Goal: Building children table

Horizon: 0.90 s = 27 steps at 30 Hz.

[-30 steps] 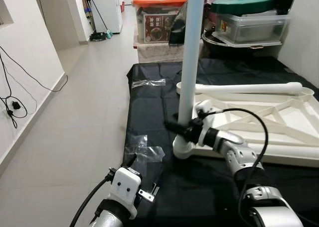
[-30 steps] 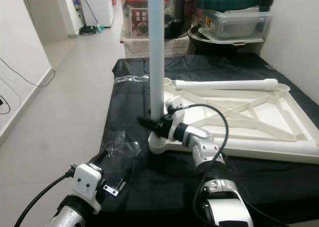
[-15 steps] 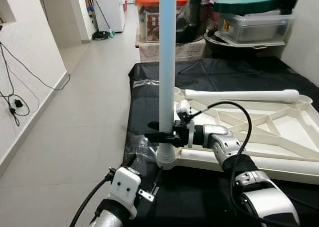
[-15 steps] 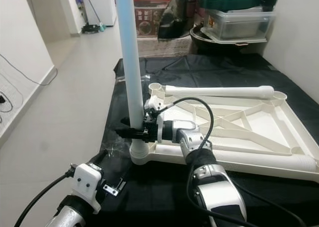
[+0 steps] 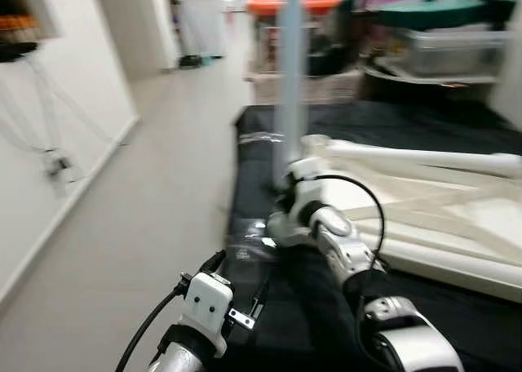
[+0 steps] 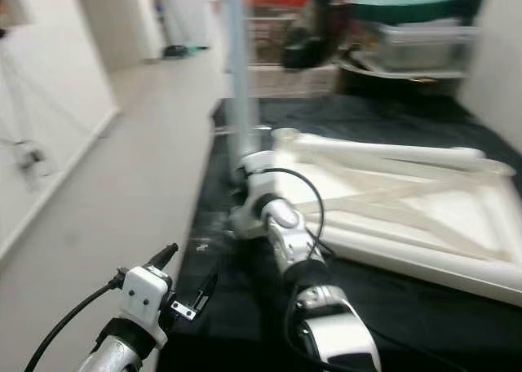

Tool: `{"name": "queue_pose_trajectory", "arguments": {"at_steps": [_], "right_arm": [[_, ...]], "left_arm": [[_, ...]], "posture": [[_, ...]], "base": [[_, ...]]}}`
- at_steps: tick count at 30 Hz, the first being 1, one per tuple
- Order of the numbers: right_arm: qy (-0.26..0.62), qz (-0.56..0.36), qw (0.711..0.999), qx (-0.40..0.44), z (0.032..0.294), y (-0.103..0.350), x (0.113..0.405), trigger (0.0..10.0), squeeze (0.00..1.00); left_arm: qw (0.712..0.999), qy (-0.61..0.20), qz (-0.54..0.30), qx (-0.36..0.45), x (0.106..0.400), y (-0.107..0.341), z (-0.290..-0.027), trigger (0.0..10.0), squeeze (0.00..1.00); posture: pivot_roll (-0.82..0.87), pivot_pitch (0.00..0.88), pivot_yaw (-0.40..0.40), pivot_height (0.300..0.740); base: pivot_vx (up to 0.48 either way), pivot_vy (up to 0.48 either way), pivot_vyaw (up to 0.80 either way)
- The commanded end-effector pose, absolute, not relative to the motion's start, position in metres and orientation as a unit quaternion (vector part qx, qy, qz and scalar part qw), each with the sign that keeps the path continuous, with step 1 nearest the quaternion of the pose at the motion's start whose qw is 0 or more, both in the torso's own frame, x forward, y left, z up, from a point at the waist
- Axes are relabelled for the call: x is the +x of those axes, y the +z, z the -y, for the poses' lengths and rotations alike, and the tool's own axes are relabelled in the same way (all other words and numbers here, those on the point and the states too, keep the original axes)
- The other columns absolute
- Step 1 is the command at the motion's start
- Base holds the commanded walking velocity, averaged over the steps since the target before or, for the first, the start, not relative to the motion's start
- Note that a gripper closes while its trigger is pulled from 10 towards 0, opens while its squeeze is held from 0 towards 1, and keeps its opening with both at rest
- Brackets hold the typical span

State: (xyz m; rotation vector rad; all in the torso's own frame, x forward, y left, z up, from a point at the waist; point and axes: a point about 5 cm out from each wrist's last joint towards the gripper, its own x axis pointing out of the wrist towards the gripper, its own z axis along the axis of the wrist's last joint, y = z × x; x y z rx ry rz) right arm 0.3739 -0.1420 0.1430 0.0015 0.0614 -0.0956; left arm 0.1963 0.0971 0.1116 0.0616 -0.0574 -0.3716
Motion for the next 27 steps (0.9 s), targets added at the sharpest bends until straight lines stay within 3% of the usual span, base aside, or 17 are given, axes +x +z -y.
{"name": "queue_pose_trajectory", "arguments": {"at_steps": [1, 3, 8, 9, 11, 12, 13, 16, 17, 19, 22, 27], "right_arm": [[-0.128, -0.076, 0.989, 0.009, 0.162, 0.127, 0.366, 0.0, 0.00], [-0.152, -0.078, 0.985, 0.021, 0.162, 0.126, 0.361, 0.0, 0.00], [-0.118, -0.095, 0.986, 0.070, 0.129, 0.120, 0.357, 0.0, 0.00], [-0.093, -0.087, 0.989, 0.073, 0.123, 0.122, 0.359, 10.0, 0.00], [-0.064, -0.072, 0.992, 0.077, 0.118, 0.125, 0.362, 10.0, 0.00], [-0.040, -0.055, 0.995, 0.078, 0.111, 0.129, 0.363, 10.0, 0.96], [-0.027, -0.035, 0.997, 0.070, 0.107, 0.133, 0.364, 10.0, 1.00], [-0.007, -0.016, 0.998, 0.062, 0.103, 0.139, 0.364, 10.0, 1.00], [0.025, -0.006, 0.997, 0.068, 0.100, 0.143, 0.366, 10.0, 0.00], [0.047, 0.000, 0.996, 0.072, 0.099, 0.145, 0.366, 10.0, 0.00], [0.185, 0.023, 0.982, 0.041, 0.101, 0.150, 0.369, 10.0, 0.00], [0.303, 0.000, 0.950, 0.071, 0.103, 0.153, 0.370, 10.0, 0.00]], "left_arm": [[0.981, -0.189, 0.028, 0.032, 0.197, 0.111, -0.097, 10.0, 0.00], [0.981, -0.189, 0.028, 0.033, 0.198, 0.111, -0.096, 10.0, 0.00], [0.981, -0.188, 0.029, 0.035, 0.199, 0.111, -0.096, 10.0, 0.00], [0.981, -0.188, 0.029, 0.036, 0.199, 0.111, -0.096, 10.0, 0.00], [0.981, -0.188, 0.029, 0.036, 0.199, 0.111, -0.096, 10.0, 0.00], [0.981, -0.188, 0.028, 0.036, 0.199, 0.110, -0.097, 10.0, 0.00], [0.981, -0.189, 0.028, 0.035, 0.199, 0.110, -0.097, 10.0, 0.00], [0.981, -0.189, 0.027, 0.035, 0.198, 0.110, -0.097, 10.0, 0.00], [0.981, -0.189, 0.027, 0.035, 0.198, 0.110, -0.097, 10.0, 0.00], [0.981, -0.188, 0.027, 0.035, 0.198, 0.110, -0.097, 10.0, 0.00], [0.981, -0.189, 0.026, 0.034, 0.199, 0.109, -0.097, 10.0, 0.00], [0.981, -0.191, 0.025, 0.035, 0.199, 0.109, -0.097, 10.0, 0.00]], "posture": [[-0.03, 0.000, 0.016, 0.740], [-0.03, 0.000, 0.016, 0.740], [-0.03, 0.000, 0.015, 0.740], [-0.03, 0.000, 0.015, 0.740], [-0.03, 0.000, 0.015, 0.740], [-0.03, 0.000, 0.016, 0.740], [-0.03, 0.000, 0.016, 0.740], [-0.03, 0.000, 0.016, 0.740], [-0.03, 0.000, 0.016, 0.740], [-0.03, 0.000, 0.016, 0.740], [-0.01, 0.000, 0.027, 0.740], [0.00, 0.000, 0.024, 0.740]], "base": [[0.000, 0.000, 0.00], [0.000, 0.000, 0.00], [0.000, 0.000, 0.00], [0.000, 0.000, 0.00], [0.000, 0.000, 0.00], [0.000, 0.000, 0.00], [0.000, 0.000, 0.00], [0.000, 0.000, 0.00], [0.000, 0.000, 0.00], [0.000, 0.000, 0.00], [0.000, 0.000, 0.00], [0.000, 0.000, 0.00]]}}
